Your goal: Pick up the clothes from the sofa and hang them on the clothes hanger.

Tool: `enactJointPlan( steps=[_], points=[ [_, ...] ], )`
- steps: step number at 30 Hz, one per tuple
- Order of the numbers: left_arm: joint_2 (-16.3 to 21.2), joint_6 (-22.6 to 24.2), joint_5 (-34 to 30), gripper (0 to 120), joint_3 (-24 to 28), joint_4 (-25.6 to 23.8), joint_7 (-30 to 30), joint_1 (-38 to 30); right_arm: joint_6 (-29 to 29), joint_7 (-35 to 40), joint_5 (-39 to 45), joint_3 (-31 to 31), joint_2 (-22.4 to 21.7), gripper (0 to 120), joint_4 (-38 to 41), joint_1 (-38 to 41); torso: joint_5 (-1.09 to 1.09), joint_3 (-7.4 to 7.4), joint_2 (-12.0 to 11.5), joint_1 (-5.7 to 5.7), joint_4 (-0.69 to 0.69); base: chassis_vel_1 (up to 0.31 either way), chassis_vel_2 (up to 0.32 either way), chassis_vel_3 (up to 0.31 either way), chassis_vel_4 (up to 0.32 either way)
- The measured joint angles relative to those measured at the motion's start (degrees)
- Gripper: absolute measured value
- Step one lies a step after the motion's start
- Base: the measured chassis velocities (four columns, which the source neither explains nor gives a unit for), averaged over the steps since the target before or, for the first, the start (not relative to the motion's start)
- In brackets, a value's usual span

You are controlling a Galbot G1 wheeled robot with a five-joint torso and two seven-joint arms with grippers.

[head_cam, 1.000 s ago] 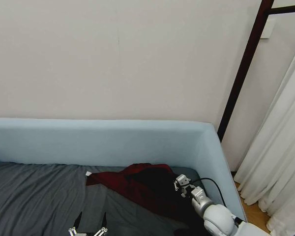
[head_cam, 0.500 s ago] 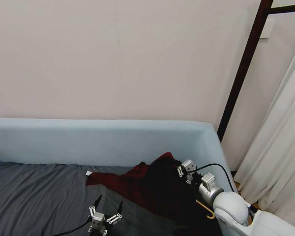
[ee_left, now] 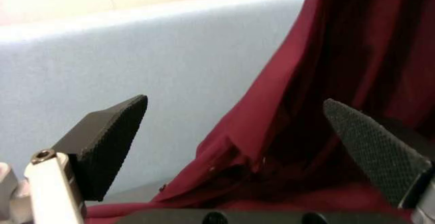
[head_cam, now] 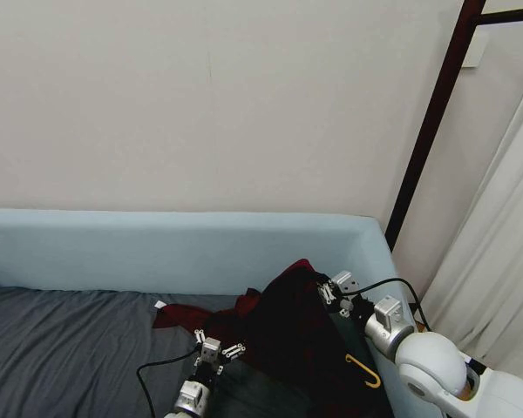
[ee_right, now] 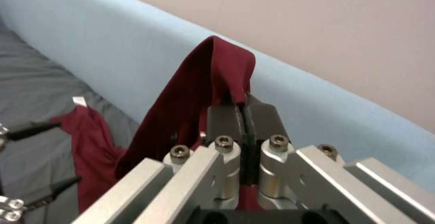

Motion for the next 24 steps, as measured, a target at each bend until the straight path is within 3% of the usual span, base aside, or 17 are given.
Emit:
enactJointPlan(
  steps=[6, 15, 24],
  points=[
    [-0.47, 0.38, 0.48, 99, 2.31, 3.80, -0.06, -3.29, -0.37, 0.30, 1.26, 1.47, -0.71, 0, 1.42, -0.87, -0.01, 0.00, 0.00, 0.00, 0.00, 0.000, 0.000, 0.000, 0.000],
    [0.54, 1.20, -0.34, 98, 10.52, 8.29, -0.27, -9.96, -0.50, 0.66, 1.20, 2.51, -0.25, 0, 1.68, -1.67, -0.01, 0.00, 0.00, 0.00, 0.00, 0.000, 0.000, 0.000, 0.000],
    [-2.99, -0.91, 0.78, 90, 12.32, 15.67, 0.13, -13.74, -0.22, 0.79, 0.76, 3.17, 0.44, 0, 0.76, -2.89, 0.00, 0.00, 0.00, 0.00, 0.00, 0.000, 0.000, 0.000, 0.000]
  ],
)
